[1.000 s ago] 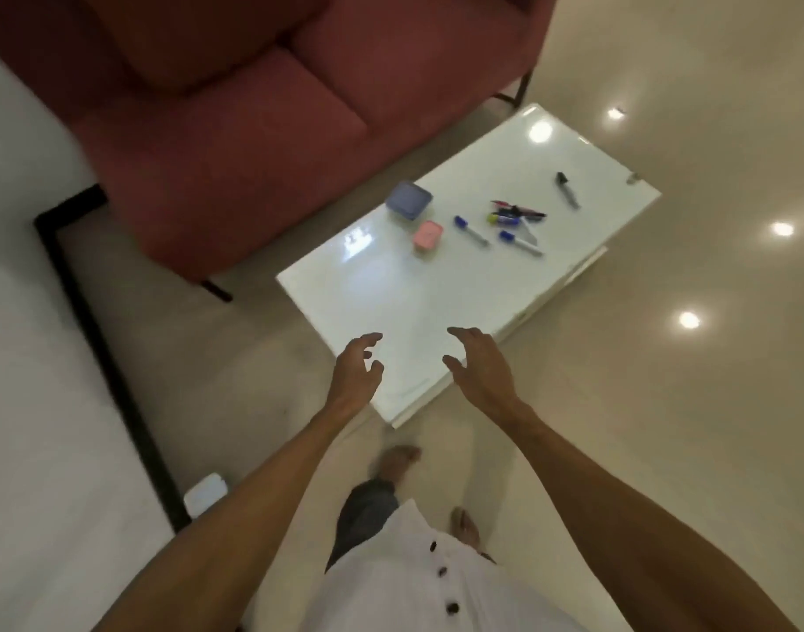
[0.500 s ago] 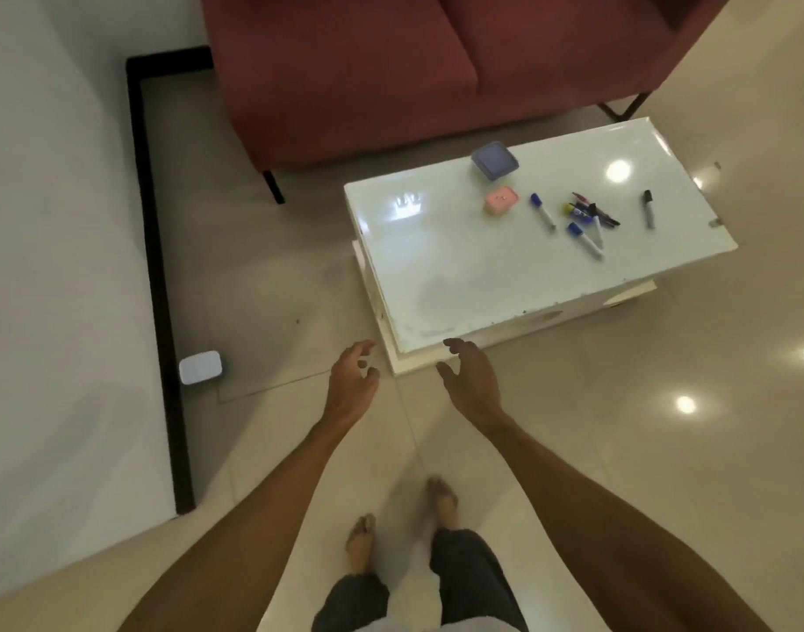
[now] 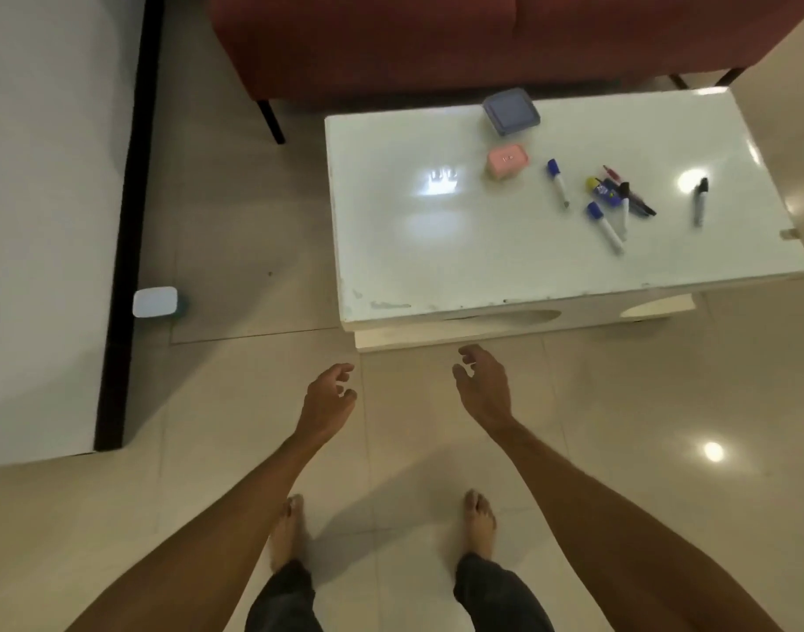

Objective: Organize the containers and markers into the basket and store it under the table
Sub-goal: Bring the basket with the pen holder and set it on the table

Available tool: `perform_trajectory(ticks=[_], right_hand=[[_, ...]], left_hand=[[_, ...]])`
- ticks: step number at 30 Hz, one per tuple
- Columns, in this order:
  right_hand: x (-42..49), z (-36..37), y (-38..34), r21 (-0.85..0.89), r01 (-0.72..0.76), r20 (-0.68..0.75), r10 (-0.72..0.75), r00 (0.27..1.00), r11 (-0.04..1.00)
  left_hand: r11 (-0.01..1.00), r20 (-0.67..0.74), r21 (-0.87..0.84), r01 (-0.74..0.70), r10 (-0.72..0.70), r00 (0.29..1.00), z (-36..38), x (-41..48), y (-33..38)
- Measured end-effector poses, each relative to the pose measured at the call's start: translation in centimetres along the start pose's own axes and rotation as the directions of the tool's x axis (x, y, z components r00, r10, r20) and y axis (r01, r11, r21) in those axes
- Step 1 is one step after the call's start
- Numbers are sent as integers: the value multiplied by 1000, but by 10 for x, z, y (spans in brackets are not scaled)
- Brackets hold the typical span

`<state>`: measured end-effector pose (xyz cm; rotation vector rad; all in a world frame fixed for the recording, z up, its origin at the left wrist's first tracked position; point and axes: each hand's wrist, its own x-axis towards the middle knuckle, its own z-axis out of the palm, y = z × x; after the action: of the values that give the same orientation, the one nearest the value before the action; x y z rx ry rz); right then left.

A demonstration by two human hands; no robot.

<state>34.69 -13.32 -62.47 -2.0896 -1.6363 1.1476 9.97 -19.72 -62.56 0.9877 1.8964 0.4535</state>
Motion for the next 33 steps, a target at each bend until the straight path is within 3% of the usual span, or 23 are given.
perform_trajectory(ticks=[5,9,15,19,22,25,29,33], right_hand=[[52,7,92,28,11,25,-12,1000,1000],[111,59,171,148,-10,7,9,1000,989],[213,109,217,280,-2,-90,28,996,960],[294,136,234,388,44,-228,50,972,921],[344,150,233,506,65,-236,66,969,860],[375,162,235,560,31,-176,82,981,828],[393,172,243,424,41,-200,49,978,905],[379,168,246,460,2,-205,105,973,888]], left_hand=[[995,-26,-71,65,-67,997,88,30,-9],[993,-61,-100,68,-75,995,164,94,-53],[973,-215,-231,28,-79,973,209,205,-89],[942,-386,-330,-53,-84,919,231,286,-100],[937,-491,-326,-126,-54,869,240,338,-108],[932,-489,-338,-127,-59,870,246,374,-111],[918,-450,-386,-93,-99,888,241,409,-125],[895,-485,-433,-104,-134,864,236,408,-143]])
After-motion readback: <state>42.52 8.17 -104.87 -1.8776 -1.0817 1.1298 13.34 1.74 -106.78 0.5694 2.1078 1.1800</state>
